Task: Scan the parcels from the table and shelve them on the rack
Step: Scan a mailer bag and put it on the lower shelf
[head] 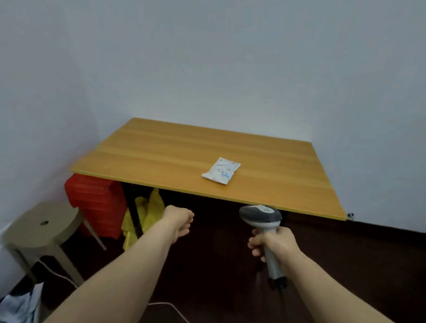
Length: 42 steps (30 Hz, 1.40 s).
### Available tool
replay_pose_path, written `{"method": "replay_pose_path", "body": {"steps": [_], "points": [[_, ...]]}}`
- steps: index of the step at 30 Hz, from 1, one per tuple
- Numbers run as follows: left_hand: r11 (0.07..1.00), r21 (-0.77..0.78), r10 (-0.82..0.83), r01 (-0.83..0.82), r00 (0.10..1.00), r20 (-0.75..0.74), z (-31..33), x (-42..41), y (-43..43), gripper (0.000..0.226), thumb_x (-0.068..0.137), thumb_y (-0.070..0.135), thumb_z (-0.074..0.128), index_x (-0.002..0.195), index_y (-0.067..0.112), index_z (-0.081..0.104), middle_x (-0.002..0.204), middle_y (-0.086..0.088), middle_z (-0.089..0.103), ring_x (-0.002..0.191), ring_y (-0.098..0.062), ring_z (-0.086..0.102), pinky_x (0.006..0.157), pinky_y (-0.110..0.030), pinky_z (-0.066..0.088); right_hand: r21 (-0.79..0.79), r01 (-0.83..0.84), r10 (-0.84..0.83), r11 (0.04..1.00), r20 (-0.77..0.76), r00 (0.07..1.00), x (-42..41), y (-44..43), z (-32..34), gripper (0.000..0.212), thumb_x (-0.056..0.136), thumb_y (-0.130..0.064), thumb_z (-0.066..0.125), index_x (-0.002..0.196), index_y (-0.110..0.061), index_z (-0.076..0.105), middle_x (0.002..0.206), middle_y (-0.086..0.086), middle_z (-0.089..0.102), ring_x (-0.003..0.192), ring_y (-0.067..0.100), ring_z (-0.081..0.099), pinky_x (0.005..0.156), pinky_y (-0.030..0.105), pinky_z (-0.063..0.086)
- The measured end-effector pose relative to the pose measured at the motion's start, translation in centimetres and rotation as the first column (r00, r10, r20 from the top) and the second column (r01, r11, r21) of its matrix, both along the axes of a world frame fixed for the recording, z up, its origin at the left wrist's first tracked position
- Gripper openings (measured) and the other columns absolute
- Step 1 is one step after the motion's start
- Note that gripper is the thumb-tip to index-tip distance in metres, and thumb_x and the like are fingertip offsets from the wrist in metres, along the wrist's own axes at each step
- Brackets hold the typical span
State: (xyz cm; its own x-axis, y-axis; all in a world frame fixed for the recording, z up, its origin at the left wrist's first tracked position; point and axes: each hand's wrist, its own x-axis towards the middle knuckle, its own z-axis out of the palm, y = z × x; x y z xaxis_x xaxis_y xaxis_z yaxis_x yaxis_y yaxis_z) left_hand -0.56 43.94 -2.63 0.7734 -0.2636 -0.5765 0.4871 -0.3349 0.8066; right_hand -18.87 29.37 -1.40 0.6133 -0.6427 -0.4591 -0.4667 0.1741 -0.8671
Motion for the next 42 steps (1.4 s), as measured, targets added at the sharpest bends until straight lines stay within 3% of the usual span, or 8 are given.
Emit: {"method": "replay_pose_path", "body": {"steps": [6,9,11,14,21,25,31,42], "points": [[0.987,0.092,-0.137,0.132,0.989,0.055,-4.8,13.6,-12.1,0.016,0.092,0.005,0.056,0.077,0.011,0.053,0.094,-0.011,0.057,0.078,-0.021,0.053,0.071,-0.034,0.050,0.030,0.118,-0.118,0.993,-0.010,0.993,11.0,-8.4,-2.8,0.012,0.077,0.008,0.067,0.084,-0.001,0.063,0.061,0.010,0.069,0.045,0.018,0.059,0.043,0.025,0.043],[0.943,0.247,-0.260,0.224,0.957,0.125,-7.0,19.2,-16.9,0.026,0.090,0.012,0.059,0.067,0.015,0.047,0.077,-0.007,0.051,0.069,-0.023,0.048,0.069,-0.029,0.041,0.061,0.153,-0.150,0.986,-0.059,0.987,16.0,-11.6,-3.8,0.013,0.077,0.009,0.068,0.085,0.000,0.062,0.064,0.011,0.069,0.047,0.019,0.059,0.043,0.025,0.043],[0.897,0.328,-0.366,0.295,0.914,0.178,-7.6,22.1,-19.7,0.008,0.090,0.017,0.058,0.083,0.013,0.055,0.077,-0.005,0.053,0.069,-0.023,0.051,0.070,-0.028,0.039,0.088,0.159,-0.152,0.983,-0.081,0.985,18.8,-13.5,-4.3,0.016,0.075,0.009,0.069,0.088,0.002,0.063,0.066,0.013,0.069,0.048,0.019,0.060,0.044,0.026,0.044],[0.811,0.450,-0.502,0.375,0.841,0.203,-9.8,25.5,-23.8,0.043,0.091,0.027,0.060,0.126,0.004,0.054,0.119,-0.013,0.059,0.107,-0.030,0.057,0.083,-0.033,0.044,0.100,0.197,-0.186,0.975,-0.101,0.977,22.1,-16.1,-5.4,0.020,0.074,0.008,0.071,0.092,0.002,0.065,0.071,0.017,0.069,0.049,0.020,0.061,0.044,0.026,0.045],[0.612,0.673,-0.657,0.416,0.741,0.141,-13.8,26.7,-28.2,0.084,0.071,0.043,0.079,0.134,0.007,0.036,0.135,-0.012,0.044,0.125,-0.029,0.043,0.094,-0.035,0.040,0.158,0.296,-0.272,0.942,-0.153,0.950,25.2,-19.8,-7.9,0.023,0.069,0.009,0.072,0.090,0.002,0.066,0.065,0.013,0.066,0.048,0.021,0.059,0.044,0.027,0.044],[0.752,0.459,-0.553,0.473,0.831,0.049,-14.4,27.3,-28.4,0.046,0.070,0.023,0.085,0.103,0.011,0.055,0.119,-0.007,0.062,0.098,-0.022,0.060,0.069,-0.026,0.048,0.174,0.308,-0.282,0.935,-0.160,0.946,25.5,-20.8,-8.5,0.025,0.069,0.010,0.071,0.091,0.002,0.065,0.063,0.011,0.068,0.047,0.020,0.059,0.045,0.028,0.044],[0.946,0.044,-0.310,0.320,0.939,-0.151,-12.4,26.7,-25.2,0.029,0.084,0.000,0.069,0.109,0.004,0.055,0.120,-0.016,0.063,0.098,-0.029,0.062,0.088,-0.041,0.052,0.198,0.209,-0.186,0.958,-0.131,0.974,24.8,-20.2,-7.6,0.025,0.070,0.009,0.071,0.093,0.001,0.066,0.061,0.009,0.069,0.048,0.018,0.059,0.043,0.025,0.044],[0.992,0.015,0.122,-0.123,0.990,0.064,-2.5,18.0,-12.8,0.032,0.081,-0.007,0.069,0.111,-0.003,0.061,0.109,-0.019,0.067,0.094,-0.033,0.066,0.081,-0.041,0.055,0.207,-0.289,0.269,0.935,0.117,0.956,20.8,-14.2,-1.4,0.016,0.078,-0.007,0.075,0.092,-0.002,0.069,0.058,0.012,0.064,0.044,0.018,0.055,0.043,0.025,0.044]]}}
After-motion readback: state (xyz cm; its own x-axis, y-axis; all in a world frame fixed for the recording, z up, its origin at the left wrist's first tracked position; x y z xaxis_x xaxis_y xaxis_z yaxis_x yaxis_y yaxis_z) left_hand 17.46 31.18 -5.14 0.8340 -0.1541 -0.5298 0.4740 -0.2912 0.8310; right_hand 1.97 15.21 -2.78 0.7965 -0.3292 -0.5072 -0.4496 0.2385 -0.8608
